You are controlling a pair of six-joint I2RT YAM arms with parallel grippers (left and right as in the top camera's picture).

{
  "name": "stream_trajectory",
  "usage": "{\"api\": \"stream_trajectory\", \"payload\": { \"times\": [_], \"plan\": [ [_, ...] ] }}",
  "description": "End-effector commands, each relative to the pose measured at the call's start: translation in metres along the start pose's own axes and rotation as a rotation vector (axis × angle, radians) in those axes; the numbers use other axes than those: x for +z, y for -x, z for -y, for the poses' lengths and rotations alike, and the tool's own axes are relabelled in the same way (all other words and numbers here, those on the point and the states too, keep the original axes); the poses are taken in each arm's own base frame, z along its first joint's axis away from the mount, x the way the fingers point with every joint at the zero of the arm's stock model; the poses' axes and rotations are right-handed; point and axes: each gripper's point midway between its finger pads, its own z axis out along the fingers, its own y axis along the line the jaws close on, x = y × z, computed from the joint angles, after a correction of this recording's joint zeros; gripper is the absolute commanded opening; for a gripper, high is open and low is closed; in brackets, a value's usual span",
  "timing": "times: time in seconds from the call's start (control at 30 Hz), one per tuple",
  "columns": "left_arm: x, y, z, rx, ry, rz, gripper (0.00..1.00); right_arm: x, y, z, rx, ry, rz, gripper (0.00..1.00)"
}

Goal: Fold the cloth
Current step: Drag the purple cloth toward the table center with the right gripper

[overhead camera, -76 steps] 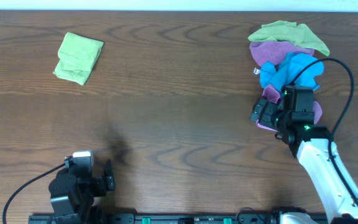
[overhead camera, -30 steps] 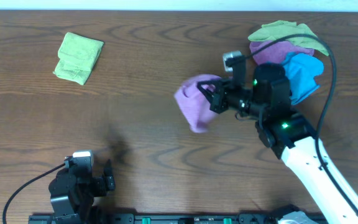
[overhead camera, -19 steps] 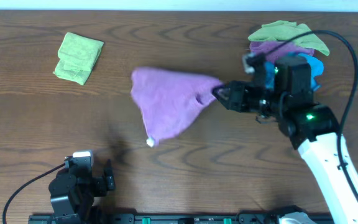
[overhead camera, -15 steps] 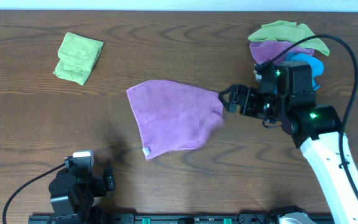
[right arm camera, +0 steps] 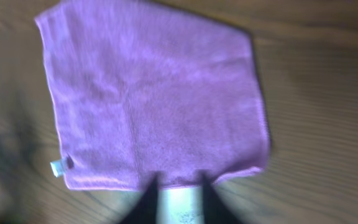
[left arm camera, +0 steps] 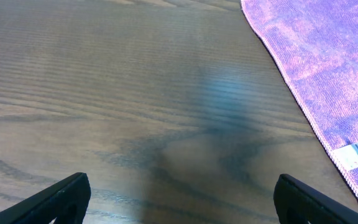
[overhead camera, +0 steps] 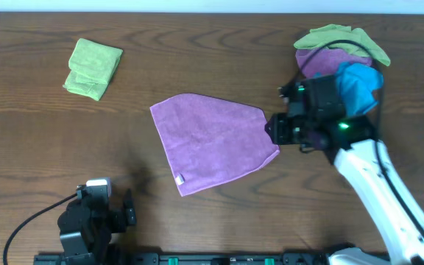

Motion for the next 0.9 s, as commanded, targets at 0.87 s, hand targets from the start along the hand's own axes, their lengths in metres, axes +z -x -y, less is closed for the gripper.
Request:
{"api": "stream_trajectory", "payload": {
  "times": [0.87],
  "plan": [
    [0.002, -0.017, -0.001, -0.005, 0.004, -0.064, 0.95, 0.178, -0.004, -0.005, -0.025, -0.026, -0.063, 0.01]
  ]
}}
